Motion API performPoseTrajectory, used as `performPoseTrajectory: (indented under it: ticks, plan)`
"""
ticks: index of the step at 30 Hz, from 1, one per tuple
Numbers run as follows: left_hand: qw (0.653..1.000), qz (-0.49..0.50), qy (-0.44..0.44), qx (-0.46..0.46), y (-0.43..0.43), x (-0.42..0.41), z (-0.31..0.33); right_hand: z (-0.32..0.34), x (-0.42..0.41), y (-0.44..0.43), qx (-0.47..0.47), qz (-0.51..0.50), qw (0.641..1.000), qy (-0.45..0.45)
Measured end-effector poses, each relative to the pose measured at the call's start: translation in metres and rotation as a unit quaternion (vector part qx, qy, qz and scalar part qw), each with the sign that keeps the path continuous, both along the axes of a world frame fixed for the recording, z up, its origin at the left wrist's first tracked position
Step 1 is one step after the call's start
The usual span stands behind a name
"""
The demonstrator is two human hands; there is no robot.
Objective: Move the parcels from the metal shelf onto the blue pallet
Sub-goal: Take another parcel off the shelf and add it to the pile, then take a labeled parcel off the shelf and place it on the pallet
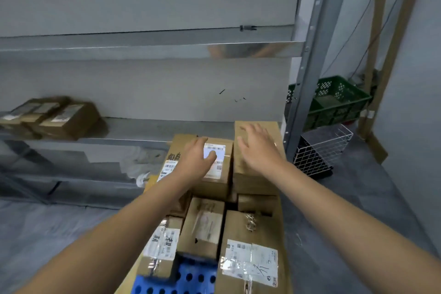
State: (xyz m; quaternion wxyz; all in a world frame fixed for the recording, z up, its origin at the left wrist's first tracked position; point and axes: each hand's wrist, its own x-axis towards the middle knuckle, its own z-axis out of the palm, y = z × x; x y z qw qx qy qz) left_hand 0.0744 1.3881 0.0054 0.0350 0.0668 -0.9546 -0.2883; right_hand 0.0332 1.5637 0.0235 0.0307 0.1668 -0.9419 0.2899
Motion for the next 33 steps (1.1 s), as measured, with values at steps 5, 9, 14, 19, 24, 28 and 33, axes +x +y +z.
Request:
performPoseTrajectory:
  ticks: [5, 9, 14, 19, 24, 28, 33]
  plan:
    - [0.977, -0.028, 0.039, -0.206, -0.112, 0.059, 0.025, 0.017, 0.027, -0.099, 0.123, 0.122, 0.984, -0.044]
    - [0.965, 0.014, 0.014, -0.262, -0.212, 0.111, 0.047, 0.04, 0.053, -0.195, 0.184, 0.175, 0.967, -0.016]
    - [0.943, 0.053, 0.002, -0.329, -0.328, 0.175, 0.075, 0.072, 0.101, -0.332, 0.173, 0.206, 0.963, 0.029]
    - [0.931, 0.067, -0.011, -0.359, -0.432, 0.239, 0.089, 0.077, 0.172, -0.475, 0.184, 0.255, 0.948, 0.056]
    - [0.928, 0.107, -0.007, -0.356, -0.509, 0.285, 0.098, 0.081, 0.223, -0.576, 0.189, 0.282, 0.938, 0.069]
    - [0.921, 0.126, -0.017, -0.368, -0.548, 0.318, 0.092, 0.086, 0.244, -0.62, 0.2, 0.288, 0.933, 0.081]
    - [0.92, 0.143, -0.009, -0.366, -0.585, 0.339, 0.088, 0.089, 0.251, -0.655, 0.199, 0.288, 0.932, 0.099]
